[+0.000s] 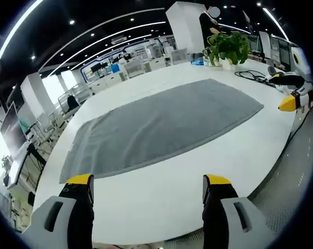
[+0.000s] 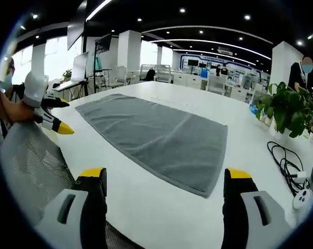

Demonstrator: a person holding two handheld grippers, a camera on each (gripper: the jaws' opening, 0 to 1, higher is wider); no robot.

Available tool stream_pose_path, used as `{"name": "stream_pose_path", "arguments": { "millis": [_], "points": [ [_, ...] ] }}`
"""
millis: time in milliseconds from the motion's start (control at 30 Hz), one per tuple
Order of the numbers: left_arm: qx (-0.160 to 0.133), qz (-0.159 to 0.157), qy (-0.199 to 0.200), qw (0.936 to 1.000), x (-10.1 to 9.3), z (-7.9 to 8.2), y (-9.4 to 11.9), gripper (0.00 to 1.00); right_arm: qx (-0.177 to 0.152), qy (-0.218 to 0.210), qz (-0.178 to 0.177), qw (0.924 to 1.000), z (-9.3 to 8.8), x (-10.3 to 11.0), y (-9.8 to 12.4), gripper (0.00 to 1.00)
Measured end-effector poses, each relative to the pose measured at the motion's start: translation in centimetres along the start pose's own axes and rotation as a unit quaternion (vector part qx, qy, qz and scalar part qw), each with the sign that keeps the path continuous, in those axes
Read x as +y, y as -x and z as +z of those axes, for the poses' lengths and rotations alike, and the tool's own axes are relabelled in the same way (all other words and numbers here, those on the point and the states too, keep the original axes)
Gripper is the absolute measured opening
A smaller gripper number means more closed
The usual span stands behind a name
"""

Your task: Fold the towel on the table until its edges align and the towel forms a compact rectangular stack.

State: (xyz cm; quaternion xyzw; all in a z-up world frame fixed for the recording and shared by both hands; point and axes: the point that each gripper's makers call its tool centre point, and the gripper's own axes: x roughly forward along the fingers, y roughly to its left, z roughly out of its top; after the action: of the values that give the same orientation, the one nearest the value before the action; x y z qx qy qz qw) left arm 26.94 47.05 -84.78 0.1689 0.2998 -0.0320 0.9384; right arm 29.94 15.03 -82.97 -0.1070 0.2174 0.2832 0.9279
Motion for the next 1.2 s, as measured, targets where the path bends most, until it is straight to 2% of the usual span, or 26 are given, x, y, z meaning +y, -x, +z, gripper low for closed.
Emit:
{"name": "stream_pose_path", "arguments": {
  "millis": [133,500,767,1200],
  "points": [
    [0.004,-0.004,-0.008,0.9999,-0.24,-0.08,-0.03,0.89,0.003,-0.005,-0.002,1.0,-0.13,-0.16,0.01,0.95],
    [-0.005,-0.001,0.004,1.0,-0.08,0.16,0.06,0.89,-0.001,-0.009,-0.007,0.9999,-0.06,-0.43,0.11,0.94],
    [-0.01,0.002,0.01,0.9999,0.1,0.26,0.13,0.89,0.01,-0.006,0.0,0.9999,-0.37,0.02,0.05,0.94],
    [-0.012,0.004,0.012,0.9998,0.27,0.34,0.2,0.88,-0.003,-0.015,-0.005,0.9999,0.07,-0.22,0.31,0.94]
  ]
}}
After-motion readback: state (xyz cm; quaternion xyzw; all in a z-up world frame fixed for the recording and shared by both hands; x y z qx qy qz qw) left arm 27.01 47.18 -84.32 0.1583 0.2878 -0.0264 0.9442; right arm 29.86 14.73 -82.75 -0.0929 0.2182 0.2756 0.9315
